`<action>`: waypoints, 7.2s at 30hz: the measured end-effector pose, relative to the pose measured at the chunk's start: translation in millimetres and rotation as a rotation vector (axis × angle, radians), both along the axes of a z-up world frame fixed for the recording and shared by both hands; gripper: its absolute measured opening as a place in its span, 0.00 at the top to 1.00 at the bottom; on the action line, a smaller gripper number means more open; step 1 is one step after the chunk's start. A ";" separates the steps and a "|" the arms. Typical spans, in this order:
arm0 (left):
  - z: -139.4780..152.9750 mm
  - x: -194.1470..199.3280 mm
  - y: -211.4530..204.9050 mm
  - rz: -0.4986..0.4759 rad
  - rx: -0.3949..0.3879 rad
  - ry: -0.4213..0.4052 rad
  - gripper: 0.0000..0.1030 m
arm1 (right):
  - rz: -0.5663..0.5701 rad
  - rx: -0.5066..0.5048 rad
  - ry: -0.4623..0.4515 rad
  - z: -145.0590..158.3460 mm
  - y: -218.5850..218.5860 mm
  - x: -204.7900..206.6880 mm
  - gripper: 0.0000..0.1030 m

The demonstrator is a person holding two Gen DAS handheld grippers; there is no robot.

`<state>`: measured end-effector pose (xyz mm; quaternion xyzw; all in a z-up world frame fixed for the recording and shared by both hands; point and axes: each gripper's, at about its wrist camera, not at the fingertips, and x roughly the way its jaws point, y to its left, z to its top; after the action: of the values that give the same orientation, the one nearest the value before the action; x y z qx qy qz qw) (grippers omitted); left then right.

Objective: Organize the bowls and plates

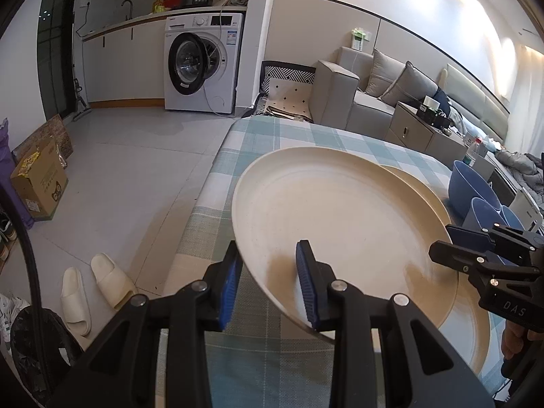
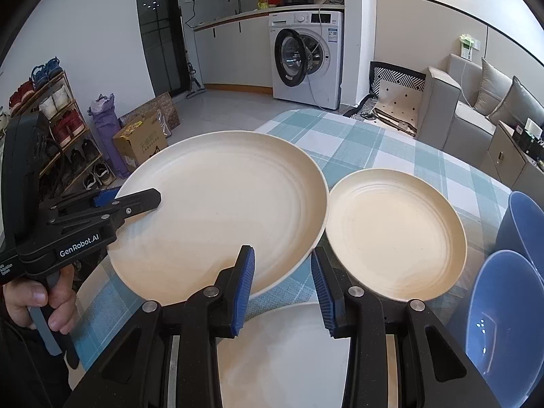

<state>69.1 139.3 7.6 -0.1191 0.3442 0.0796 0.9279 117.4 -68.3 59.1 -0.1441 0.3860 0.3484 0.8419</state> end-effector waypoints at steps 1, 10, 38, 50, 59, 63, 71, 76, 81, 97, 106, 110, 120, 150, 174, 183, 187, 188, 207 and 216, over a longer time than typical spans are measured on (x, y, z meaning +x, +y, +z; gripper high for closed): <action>1.2 0.0 -2.2 -0.005 0.003 -0.001 0.70 | -0.004 0.002 -0.001 0.9 -2.3 -1.4 0.65; 7.5 0.2 -18.7 -0.046 0.014 -0.008 0.70 | -0.041 0.016 -0.013 9.5 -23.5 -10.0 0.65; 18.9 -1.0 -66.1 -0.168 0.050 -0.011 0.70 | -0.137 0.056 -0.026 25.5 -89.9 -43.9 0.65; 16.5 -6.9 -79.0 -0.211 0.054 0.004 0.70 | -0.166 0.071 -0.023 25.6 -107.5 -55.1 0.65; 14.9 -12.2 -85.7 -0.227 0.055 0.008 0.70 | -0.178 0.081 -0.017 22.7 -116.8 -64.1 0.65; 16.1 -12.6 -88.4 -0.241 0.057 0.008 0.70 | -0.186 0.089 -0.018 23.0 -122.0 -68.4 0.65; 14.8 -12.1 -95.6 -0.276 0.069 0.017 0.70 | -0.205 0.092 -0.009 18.7 -132.1 -77.8 0.65; 13.1 -11.3 -101.0 -0.301 0.072 0.024 0.70 | -0.221 0.090 -0.008 17.7 -137.1 -85.2 0.65; 11.5 -10.8 -105.8 -0.326 0.085 0.034 0.69 | -0.231 0.083 -0.001 14.4 -142.2 -87.7 0.65; 7.6 -13.2 -115.6 -0.373 0.127 0.053 0.68 | -0.245 0.042 -0.004 5.7 -145.9 -92.8 0.65; 4.7 -13.8 -123.2 -0.399 0.143 0.063 0.68 | -0.260 0.041 0.004 0.8 -151.4 -93.4 0.65; 5.1 -14.0 -125.2 -0.402 0.148 0.063 0.68 | -0.264 0.043 0.008 -0.6 -151.7 -96.1 0.65; 3.4 -19.6 -145.8 -0.477 0.159 0.055 0.66 | -0.219 0.034 -0.015 0.2 -141.7 -102.4 0.65; 4.3 -12.0 -138.0 -0.427 0.103 0.061 0.20 | -0.271 0.074 0.008 -9.1 -163.8 -96.9 0.29; 7.5 6.6 -122.6 -0.319 0.012 0.051 0.04 | -0.261 0.150 -0.044 13.6 -175.8 -92.7 0.01; 14.3 23.6 -112.3 -0.274 -0.020 0.044 0.04 | -0.246 0.147 -0.066 23.4 -172.7 -83.5 0.01; 16.3 30.2 -109.9 -0.260 -0.017 0.042 0.04 | -0.240 0.147 -0.075 28.4 -171.6 -76.3 0.01; 17.0 32.1 -109.8 -0.259 -0.013 0.041 0.04 | -0.238 0.147 -0.077 29.6 -171.0 -73.6 0.01; 25.0 64.0 -110.5 -0.216 0.030 0.061 0.04 | -0.218 0.148 -0.093 42.9 -166.9 -30.8 0.01; 25.2 79.3 -114.0 -0.213 0.037 0.077 0.04 | -0.229 0.139 -0.086 42.4 -166.8 -6.4 0.01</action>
<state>148.4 25.3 32.8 -0.0614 0.3887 -0.0086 0.9193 111.0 -235.1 101.5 -0.0551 0.3385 0.2698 0.8998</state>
